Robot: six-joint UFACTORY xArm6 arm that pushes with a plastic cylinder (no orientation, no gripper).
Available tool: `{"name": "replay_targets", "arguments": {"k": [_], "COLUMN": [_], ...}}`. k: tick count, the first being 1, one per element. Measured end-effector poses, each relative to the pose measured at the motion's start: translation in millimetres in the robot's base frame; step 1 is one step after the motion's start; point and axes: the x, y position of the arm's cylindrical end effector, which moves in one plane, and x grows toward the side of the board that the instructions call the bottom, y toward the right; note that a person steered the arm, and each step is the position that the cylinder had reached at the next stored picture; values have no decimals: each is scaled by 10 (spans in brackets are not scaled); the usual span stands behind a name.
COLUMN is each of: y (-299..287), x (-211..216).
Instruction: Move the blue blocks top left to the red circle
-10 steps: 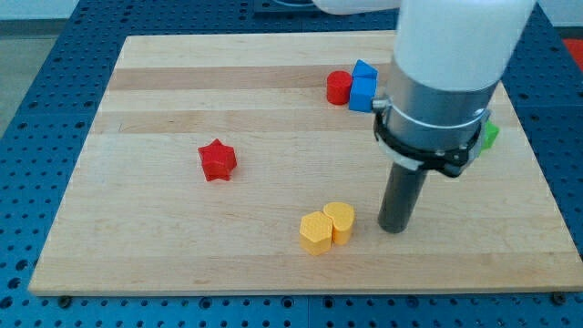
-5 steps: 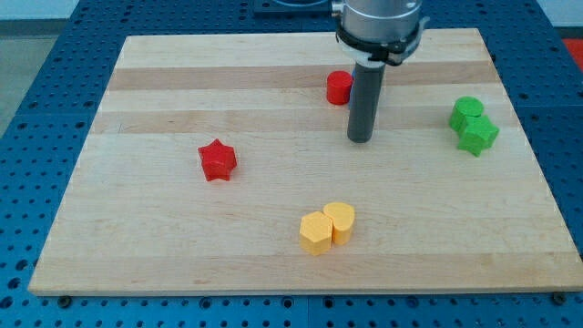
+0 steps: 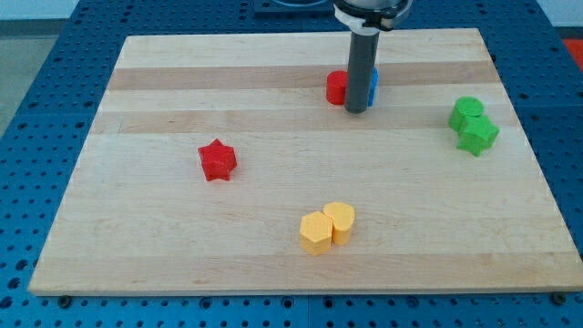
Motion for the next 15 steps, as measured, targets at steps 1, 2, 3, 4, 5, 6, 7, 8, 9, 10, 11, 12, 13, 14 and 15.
{"name": "replay_targets", "arguments": {"k": [1, 2, 3, 4, 5, 6, 7, 8, 9, 10, 11, 12, 13, 14, 15], "y": [48, 143, 271, 393, 461, 522, 573, 592, 592, 609, 612, 562, 494, 406, 341], "x": [-30, -60, -124, -221, -393, -584, -766, -941, -1096, -1173, -1188, -1143, -1013, -971, -971]}}
